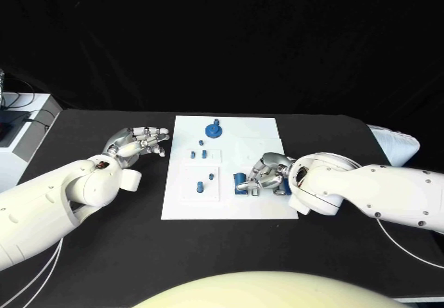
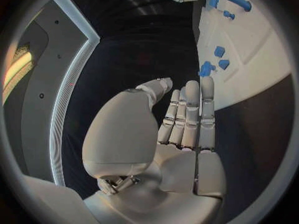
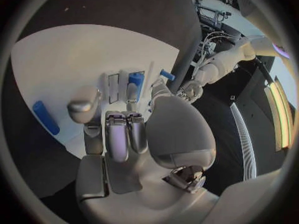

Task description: Assemble the parts on the task board

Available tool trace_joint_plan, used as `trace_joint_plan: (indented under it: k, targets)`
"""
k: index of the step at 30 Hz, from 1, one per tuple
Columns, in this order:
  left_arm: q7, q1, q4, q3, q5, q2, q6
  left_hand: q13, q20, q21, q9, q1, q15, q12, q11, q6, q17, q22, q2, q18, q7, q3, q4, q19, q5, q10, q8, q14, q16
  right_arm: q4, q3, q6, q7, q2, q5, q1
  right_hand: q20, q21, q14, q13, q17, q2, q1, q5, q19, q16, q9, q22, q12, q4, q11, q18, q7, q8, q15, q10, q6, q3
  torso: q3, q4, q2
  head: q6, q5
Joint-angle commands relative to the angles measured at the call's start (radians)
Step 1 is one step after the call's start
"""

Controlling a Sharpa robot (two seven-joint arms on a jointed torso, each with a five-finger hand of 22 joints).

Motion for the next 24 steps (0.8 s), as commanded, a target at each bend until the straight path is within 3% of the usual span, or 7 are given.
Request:
trace_joint_plan:
  k: [1,7,10,12,14,18,24]
  targets:
    - [0.009,-0.001,0.001,0.001,0.005,0.002,0.014,0.0,0.005,-0.006,-0.002,0.001,0.001,0.007,0.001,-0.003,0.002,-0.001,0.011,0.014,-0.001,0.004,0.004,0.0,0.003,-0.006,0.005,-0.004,-0.002,0.01,0.0,-0.067,0.159,-0.012,0.101,0.0,0.002,-0.002,0.096,0.263,0.226,0.0,-0.017,-0.002,0.005,0.005,0.002,0.001,0.005,-0.001,0.004,-0.007,0.0,-0.002,0.002,0.104,-0.008,-0.018,-0.0001,0.0001,0.001,0.001,-0.001]
    - [0.01,-0.002,0.0,0.001,0.005,0.002,0.014,0.0,0.005,-0.006,-0.002,0.001,0.001,0.007,0.001,-0.003,0.002,-0.001,0.011,0.014,-0.001,0.004,0.004,0.0,0.003,-0.006,0.005,-0.004,-0.002,0.026,0.003,-0.083,0.192,-0.042,0.14,0.006,0.003,-0.001,0.096,0.263,0.226,0.01,-0.027,0.0,0.005,0.005,0.005,0.003,0.005,-0.001,0.005,-0.007,0.0,-0.001,0.003,0.104,-0.01,-0.031,0.0004,0.0007,0.002,0.001,-0.003]
    - [0.01,-0.002,0.0,0.001,0.005,0.002,0.013,0.0,0.005,-0.006,-0.002,0.001,0.001,0.007,0.001,-0.003,0.002,-0.001,0.011,0.014,-0.001,0.004,0.004,0.0,0.003,-0.006,0.005,-0.004,-0.002,0.025,0.005,-0.077,0.178,-0.065,0.133,0.016,0.003,0.0,0.096,0.263,0.227,0.028,-0.018,0.003,0.006,0.006,0.006,0.005,0.005,-0.003,0.005,-0.008,0.0,-0.001,0.003,0.104,-0.011,-0.033,-0.0003,0.001,0.001,0.0,-0.004]
    - [0.01,-0.002,0.0,0.001,0.005,0.002,0.013,0.0,0.005,-0.006,-0.002,0.001,0.001,0.007,0.001,-0.003,0.002,-0.001,0.011,0.014,-0.001,0.004,0.004,0.0,0.003,-0.006,0.005,-0.004,-0.002,0.015,0.007,-0.049,0.152,-0.083,0.12,0.029,0.004,0.004,0.097,0.263,0.228,0.055,0.037,0.011,0.008,0.006,0.007,0.009,0.005,-0.008,0.006,-0.008,0.001,-0.005,0.003,0.104,-0.018,-0.02,-0.0008,-0.0001,0.001,0.002,-0.005]
    - [0.01,-0.002,0.0,0.001,0.005,0.002,0.013,0.0,0.005,-0.006,-0.002,0.001,0.001,0.007,0.001,-0.003,0.002,-0.001,0.011,0.014,-0.001,0.004,0.004,0.0,0.003,-0.006,0.005,-0.004,-0.002,0.0,0.007,-0.011,0.12,-0.098,0.103,0.043,0.006,0.008,0.097,0.263,0.229,0.073,0.115,0.054,0.01,0.006,-0.006,0.015,0.005,-0.019,0.013,-0.01,0.011,-0.033,0.008,0.104,-0.044,0.009,-0.001,-0.0018,0.0,0.004,-0.005]
    - [0.012,-0.003,0.004,0.001,0.006,0.001,0.014,0.0,0.005,-0.006,-0.002,0.001,0.001,0.007,0.001,-0.005,0.002,-0.001,0.01,0.014,0.0,0.003,0.004,0.0,0.002,-0.007,0.005,-0.004,-0.002,-0.041,0.008,0.135,0.015,-0.13,0.049,0.069,0.016,0.014,0.098,0.263,0.234,0.073,0.139,0.062,0.011,0.008,-0.037,0.022,0.005,-0.008,0.03,-0.012,0.031,-0.088,0.022,0.104,-0.071,0.023,-0.0021,-0.0021,0.0,0.005,-0.009]
    - [0.016,-0.003,0.014,0.001,0.011,-0.003,0.017,0.0,0.005,-0.006,-0.003,0.0,0.001,0.009,0.001,-0.007,0.002,-0.001,0.01,0.014,0.0,0.003,0.005,0.0,0.002,-0.005,0.004,-0.004,-0.002,-0.066,0.007,0.301,-0.118,-0.169,-0.02,0.081,0.021,0.007,0.097,0.263,0.228,0.076,0.133,0.065,0.01,0.006,-0.052,0.021,0.005,-0.005,0.035,-0.011,0.036,-0.107,0.027,0.104,-0.062,0.024,-0.0001,-0.0005,0.003,0.004,-0.02]
